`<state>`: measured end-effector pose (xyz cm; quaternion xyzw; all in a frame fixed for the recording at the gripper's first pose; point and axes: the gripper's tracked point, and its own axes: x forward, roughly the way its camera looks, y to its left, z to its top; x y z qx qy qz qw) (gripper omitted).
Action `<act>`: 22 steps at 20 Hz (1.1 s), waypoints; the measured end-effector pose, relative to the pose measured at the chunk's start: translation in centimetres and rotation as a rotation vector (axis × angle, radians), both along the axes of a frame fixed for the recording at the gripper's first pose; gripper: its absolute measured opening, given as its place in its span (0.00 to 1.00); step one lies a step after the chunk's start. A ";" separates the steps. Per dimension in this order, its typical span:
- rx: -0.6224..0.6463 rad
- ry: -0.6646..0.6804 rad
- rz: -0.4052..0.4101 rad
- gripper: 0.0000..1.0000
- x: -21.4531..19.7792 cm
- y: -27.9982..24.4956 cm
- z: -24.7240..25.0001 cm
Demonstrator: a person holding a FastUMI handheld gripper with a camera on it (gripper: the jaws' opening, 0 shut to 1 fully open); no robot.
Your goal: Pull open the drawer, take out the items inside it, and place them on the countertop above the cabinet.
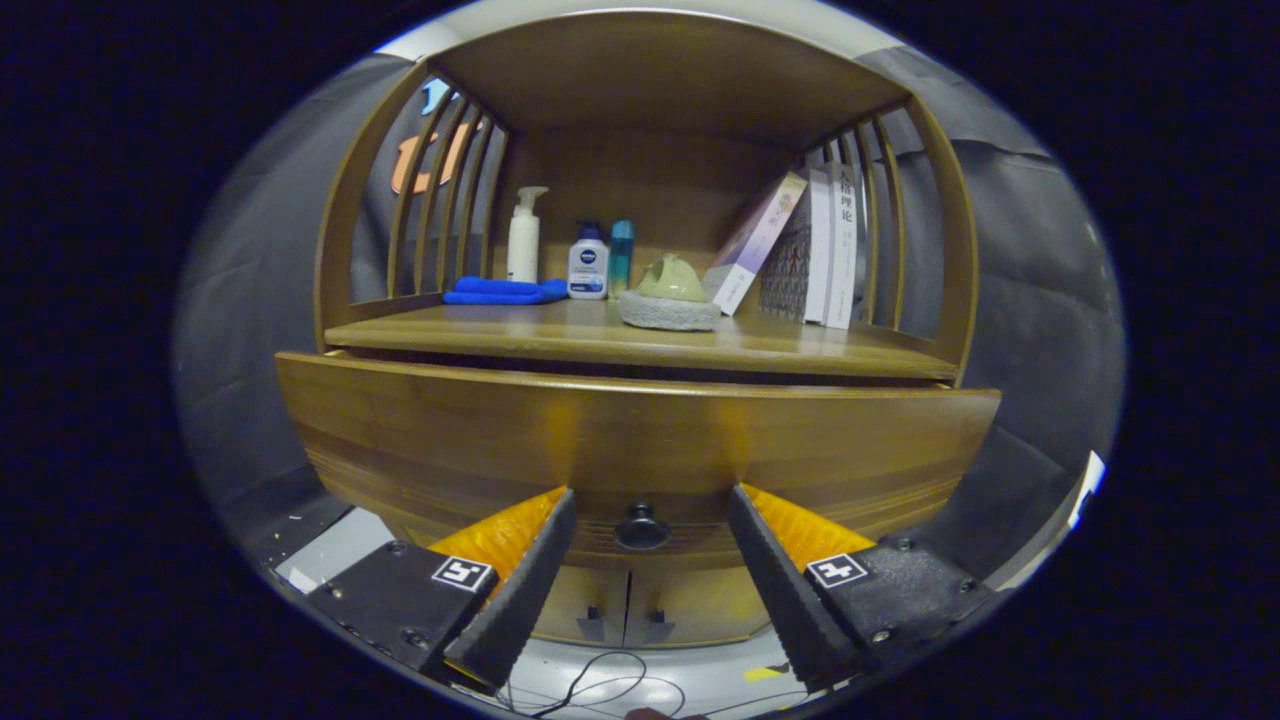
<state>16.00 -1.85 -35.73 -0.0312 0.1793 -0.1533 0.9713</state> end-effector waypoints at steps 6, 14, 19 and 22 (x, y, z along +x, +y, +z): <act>-0.010 0.012 -0.004 1.00 2.5 -0.8 -0.1; 0.003 -0.079 0.050 1.00 -0.6 0.3 7.0; 0.040 -0.162 0.122 1.00 -6.2 2.4 14.6; 0.041 -0.220 0.149 1.00 -9.7 2.4 19.3</act>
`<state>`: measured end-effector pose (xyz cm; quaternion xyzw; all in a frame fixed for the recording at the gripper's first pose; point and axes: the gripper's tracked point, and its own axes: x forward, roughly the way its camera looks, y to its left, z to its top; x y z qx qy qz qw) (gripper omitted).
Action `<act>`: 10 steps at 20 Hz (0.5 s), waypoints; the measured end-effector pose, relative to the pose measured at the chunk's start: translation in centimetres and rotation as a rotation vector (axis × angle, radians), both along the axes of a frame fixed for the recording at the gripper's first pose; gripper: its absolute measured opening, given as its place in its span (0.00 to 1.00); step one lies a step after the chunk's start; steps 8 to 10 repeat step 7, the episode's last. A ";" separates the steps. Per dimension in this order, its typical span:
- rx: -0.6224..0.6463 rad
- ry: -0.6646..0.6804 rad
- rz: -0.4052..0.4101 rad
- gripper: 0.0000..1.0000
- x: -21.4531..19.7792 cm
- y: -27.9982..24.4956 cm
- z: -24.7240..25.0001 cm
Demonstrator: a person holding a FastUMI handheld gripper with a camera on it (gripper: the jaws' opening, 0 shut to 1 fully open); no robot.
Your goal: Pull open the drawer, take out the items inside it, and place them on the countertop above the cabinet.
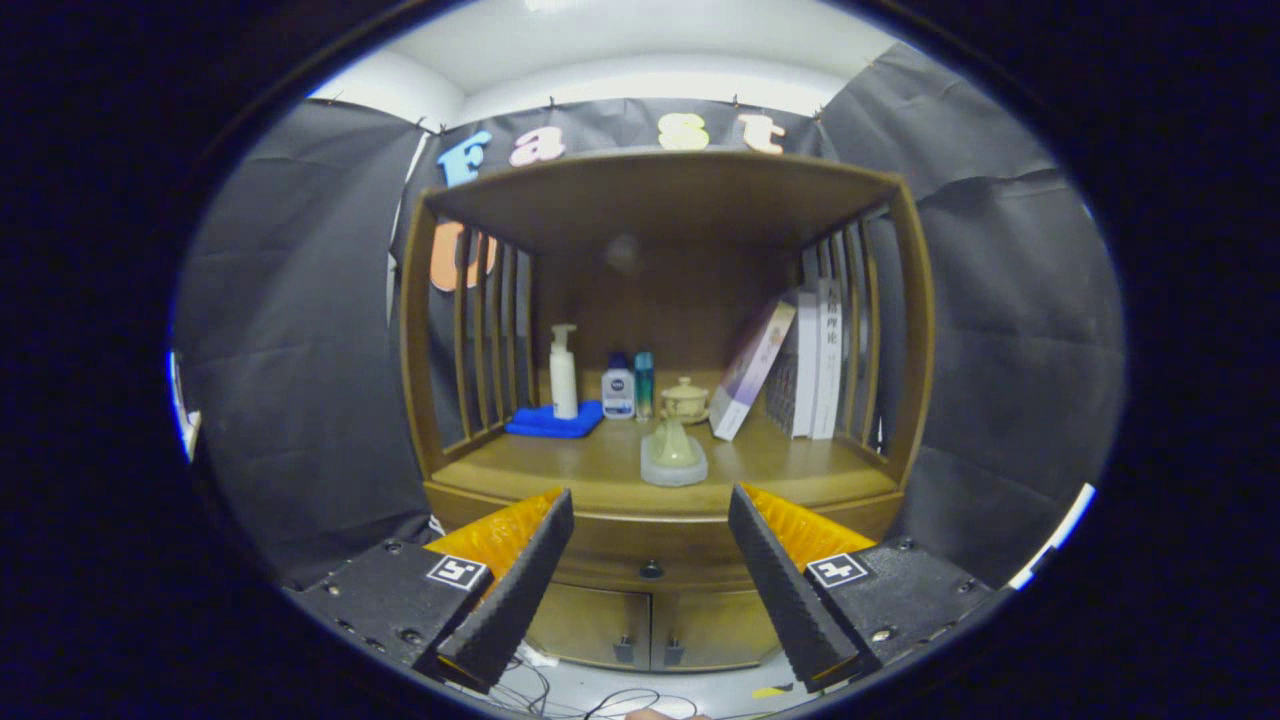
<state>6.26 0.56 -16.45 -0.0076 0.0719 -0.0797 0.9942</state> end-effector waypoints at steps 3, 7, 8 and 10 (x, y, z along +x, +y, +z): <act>-0.018 -0.051 0.028 1.00 -3.5 0.0 4.0; -0.005 -0.088 0.054 1.00 -6.8 0.0 7.7; -0.005 -0.088 0.054 1.00 -6.8 0.0 7.7; -0.005 -0.088 0.054 1.00 -6.8 0.0 7.7</act>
